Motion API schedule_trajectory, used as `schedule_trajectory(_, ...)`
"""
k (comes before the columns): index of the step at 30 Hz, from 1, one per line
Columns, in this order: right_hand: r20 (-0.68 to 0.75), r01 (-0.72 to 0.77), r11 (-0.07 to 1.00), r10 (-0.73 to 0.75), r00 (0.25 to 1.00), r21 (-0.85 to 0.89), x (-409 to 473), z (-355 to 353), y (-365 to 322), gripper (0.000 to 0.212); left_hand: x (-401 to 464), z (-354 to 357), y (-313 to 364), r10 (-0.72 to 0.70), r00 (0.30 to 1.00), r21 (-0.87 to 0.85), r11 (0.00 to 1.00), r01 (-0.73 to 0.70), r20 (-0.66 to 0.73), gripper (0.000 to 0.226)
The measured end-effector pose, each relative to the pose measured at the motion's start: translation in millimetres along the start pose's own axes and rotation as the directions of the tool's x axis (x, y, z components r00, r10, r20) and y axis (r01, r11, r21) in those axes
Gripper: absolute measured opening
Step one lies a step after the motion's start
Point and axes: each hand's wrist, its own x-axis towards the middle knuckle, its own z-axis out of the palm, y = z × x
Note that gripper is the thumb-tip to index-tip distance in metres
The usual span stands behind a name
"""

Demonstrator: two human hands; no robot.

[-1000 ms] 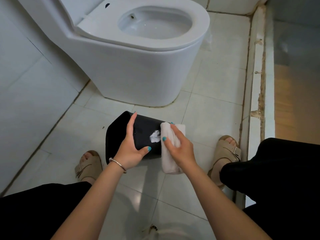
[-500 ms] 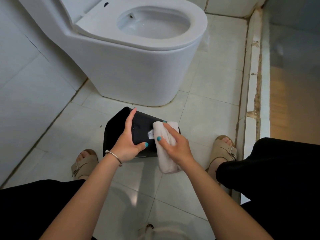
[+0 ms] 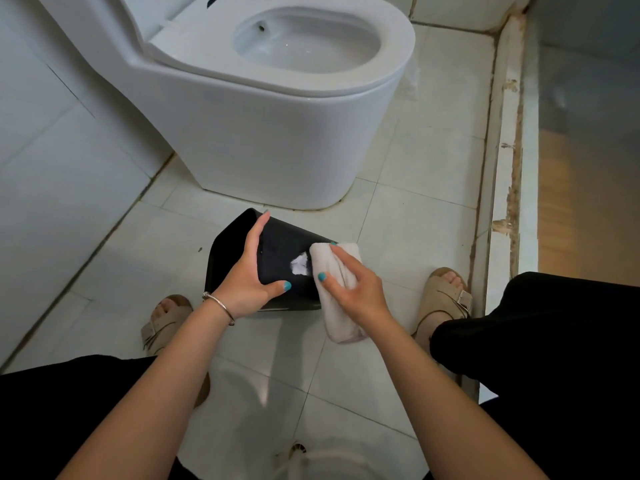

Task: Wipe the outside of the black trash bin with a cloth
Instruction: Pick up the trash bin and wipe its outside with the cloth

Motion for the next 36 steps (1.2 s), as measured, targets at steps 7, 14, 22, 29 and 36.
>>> schedule_trajectory(7, -0.049, 0.002, 1.0, -0.003, 0.999, -0.027, -6.0, 9.5, -7.1, 0.057, 2.4, 12.7, 3.6, 0.015, 1.0, 0.011, 1.0, -0.015, -0.007, 0.111)
schedule_trajectory(14, 0.022, 0.125, 0.99, -0.124, 0.992, -0.058, -6.4, 8.9, -9.4, 0.052, -6.3, 2.6, -0.4, 0.016, 1.0, 0.002, 1.0, -0.016, -0.025, 0.112)
schedule_trajectory(22, -0.029, 0.011, 0.995, -0.014, 0.999, -0.099, -8.3, 12.0, 1.2, 0.056, -11.0, 13.5, -0.4, 0.016, 0.998, 0.006, 1.0, -0.015, -0.061, 0.111)
schedule_trajectory(29, 0.058, 0.187, 0.975, -0.182, 0.982, -0.12, -9.8, 20.8, -9.9, 0.055, -10.1, 5.5, -0.7, 0.011, 1.0, 0.014, 1.0, -0.011, 0.001, 0.114)
schedule_trajectory(36, -0.055, 0.033, 0.987, -0.042, 0.998, -0.155, -5.7, 5.4, 13.9, 0.053, -12.6, 7.3, 2.8, 0.002, 1.0, 0.061, 0.998, -0.003, 0.016, 0.116)
